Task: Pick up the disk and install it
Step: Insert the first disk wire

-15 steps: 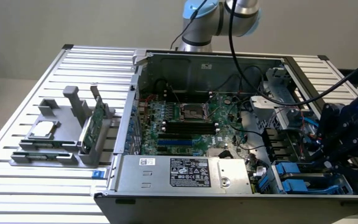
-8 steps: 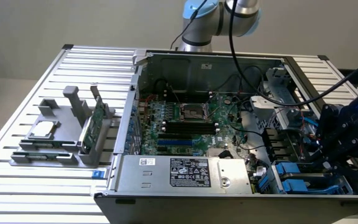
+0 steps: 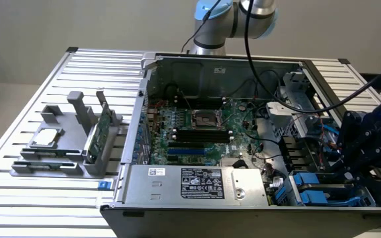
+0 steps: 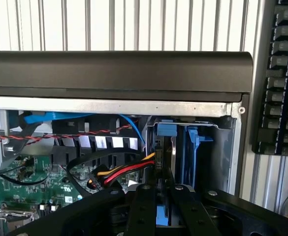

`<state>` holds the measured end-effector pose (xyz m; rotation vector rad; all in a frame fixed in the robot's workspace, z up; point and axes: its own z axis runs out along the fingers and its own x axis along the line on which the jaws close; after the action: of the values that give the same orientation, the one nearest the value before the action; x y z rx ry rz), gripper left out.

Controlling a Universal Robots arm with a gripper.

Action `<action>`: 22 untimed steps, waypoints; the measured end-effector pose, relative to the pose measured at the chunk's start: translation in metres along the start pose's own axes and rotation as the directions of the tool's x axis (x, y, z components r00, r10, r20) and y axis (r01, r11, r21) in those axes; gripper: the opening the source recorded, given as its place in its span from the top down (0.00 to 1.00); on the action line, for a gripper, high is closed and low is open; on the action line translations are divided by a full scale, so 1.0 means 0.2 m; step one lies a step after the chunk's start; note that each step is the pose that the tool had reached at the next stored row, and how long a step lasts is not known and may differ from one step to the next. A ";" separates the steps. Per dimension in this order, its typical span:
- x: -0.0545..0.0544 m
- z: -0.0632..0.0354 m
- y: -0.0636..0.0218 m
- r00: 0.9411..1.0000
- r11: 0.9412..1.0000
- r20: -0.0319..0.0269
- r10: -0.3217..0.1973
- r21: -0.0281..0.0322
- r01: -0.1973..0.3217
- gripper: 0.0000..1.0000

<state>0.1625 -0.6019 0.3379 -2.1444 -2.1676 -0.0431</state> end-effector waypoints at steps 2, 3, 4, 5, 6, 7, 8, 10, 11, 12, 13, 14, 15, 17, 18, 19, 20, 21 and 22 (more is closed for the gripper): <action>0.00 0.001 0.001 1.000 1.000 0.000 0.001 0.000 -0.001 0.84; 0.00 0.002 0.002 1.000 1.000 0.001 0.002 0.000 -0.002 0.84; 0.00 0.003 0.002 1.000 1.000 0.001 0.002 0.000 -0.002 0.84; 0.00 0.003 0.003 1.000 1.000 0.001 0.003 0.001 -0.003 0.84; 0.00 0.004 0.004 1.000 1.000 0.001 0.003 0.001 -0.003 0.84; 0.00 0.005 0.004 1.000 1.000 0.002 0.004 0.001 -0.004 0.84; 0.00 0.005 0.005 1.000 1.000 0.002 0.005 0.001 -0.005 0.84; 0.00 0.007 0.006 1.000 1.000 0.002 0.005 0.001 -0.005 0.84; 0.00 0.009 0.006 1.000 1.000 0.002 0.006 0.001 -0.006 0.84; 0.00 0.009 0.006 1.000 1.000 0.002 0.006 0.001 -0.006 0.84; 0.00 0.009 0.006 1.000 1.000 0.002 0.006 0.002 -0.006 0.84; 0.00 0.009 0.006 1.000 1.000 0.002 0.007 0.002 -0.007 0.84; 0.00 0.009 0.006 1.000 1.000 0.002 0.007 0.003 -0.007 0.84; 0.00 0.010 0.006 1.000 1.000 0.003 0.008 0.005 -0.008 0.84; 0.00 0.010 0.006 1.000 1.000 0.003 0.009 0.006 -0.009 0.84; 0.00 0.010 0.006 1.000 1.000 0.003 0.009 0.006 -0.009 0.84; 0.00 0.011 0.006 1.000 1.000 0.003 0.010 0.007 -0.010 0.84; 0.00 0.011 0.007 1.000 1.000 0.003 0.010 0.007 -0.010 0.84; 0.00 0.012 0.008 1.000 1.000 0.003 0.011 0.008 -0.011 0.84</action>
<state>0.1640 -0.6008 0.3356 -2.1531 -2.1542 -0.0303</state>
